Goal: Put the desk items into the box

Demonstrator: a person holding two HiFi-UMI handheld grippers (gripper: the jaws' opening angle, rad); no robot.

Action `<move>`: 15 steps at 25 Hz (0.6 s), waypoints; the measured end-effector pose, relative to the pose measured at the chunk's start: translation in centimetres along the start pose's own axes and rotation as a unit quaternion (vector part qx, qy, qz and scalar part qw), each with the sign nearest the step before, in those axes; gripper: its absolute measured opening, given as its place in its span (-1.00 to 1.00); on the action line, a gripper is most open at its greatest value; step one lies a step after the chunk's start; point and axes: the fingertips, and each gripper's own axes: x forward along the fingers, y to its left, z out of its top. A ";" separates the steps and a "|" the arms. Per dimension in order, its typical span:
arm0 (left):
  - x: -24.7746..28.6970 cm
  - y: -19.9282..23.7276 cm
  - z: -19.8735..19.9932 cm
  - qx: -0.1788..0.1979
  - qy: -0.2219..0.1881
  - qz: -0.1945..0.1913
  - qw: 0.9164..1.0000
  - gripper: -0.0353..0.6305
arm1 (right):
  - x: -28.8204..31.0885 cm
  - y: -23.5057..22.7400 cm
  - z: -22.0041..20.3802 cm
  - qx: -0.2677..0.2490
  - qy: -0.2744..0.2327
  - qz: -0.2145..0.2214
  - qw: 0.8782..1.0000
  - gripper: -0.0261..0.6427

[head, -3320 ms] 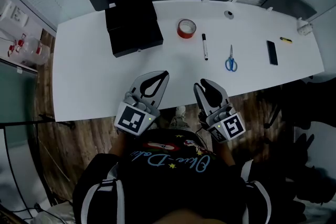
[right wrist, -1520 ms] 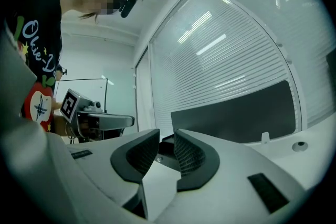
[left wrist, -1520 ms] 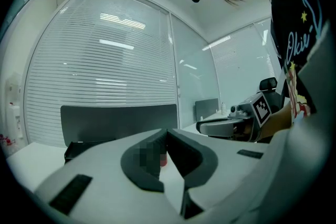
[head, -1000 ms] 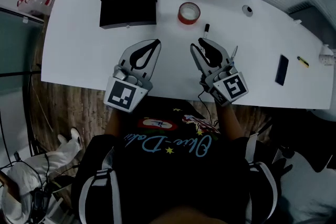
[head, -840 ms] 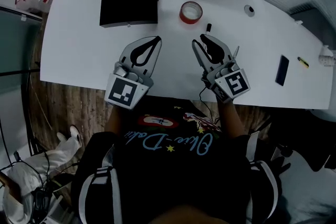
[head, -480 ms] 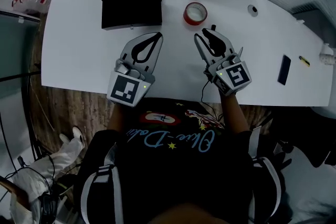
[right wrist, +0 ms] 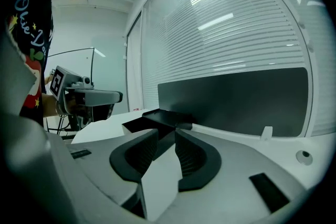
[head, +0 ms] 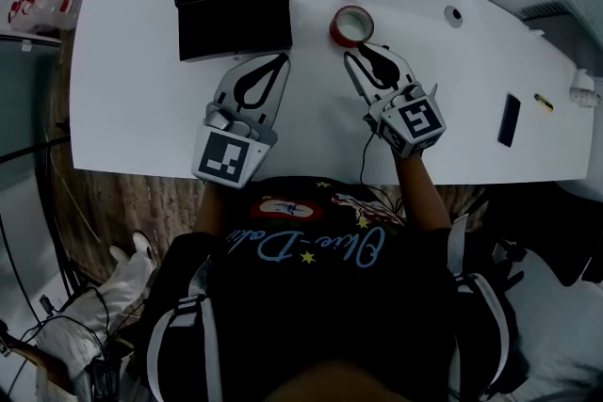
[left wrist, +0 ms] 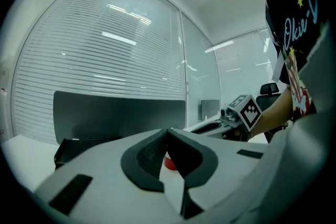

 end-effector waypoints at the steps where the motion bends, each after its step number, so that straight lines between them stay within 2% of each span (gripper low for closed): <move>1: 0.1 0.1 -0.2 0.001 0.002 -0.001 1.000 -0.91 | 0.3 -0.2 -0.2 -0.006 0.006 -0.001 1.000 -0.62; 9: 0.6 1.6 -1.1 -0.014 0.006 0.004 1.000 -0.91 | 2.8 -2.0 -2.0 -0.058 0.063 -0.003 0.996 -0.59; 15: 1.0 2.3 -1.6 -0.021 0.011 0.008 1.000 -0.91 | 4.1 -2.4 -3.6 -0.067 0.120 0.005 0.990 -0.59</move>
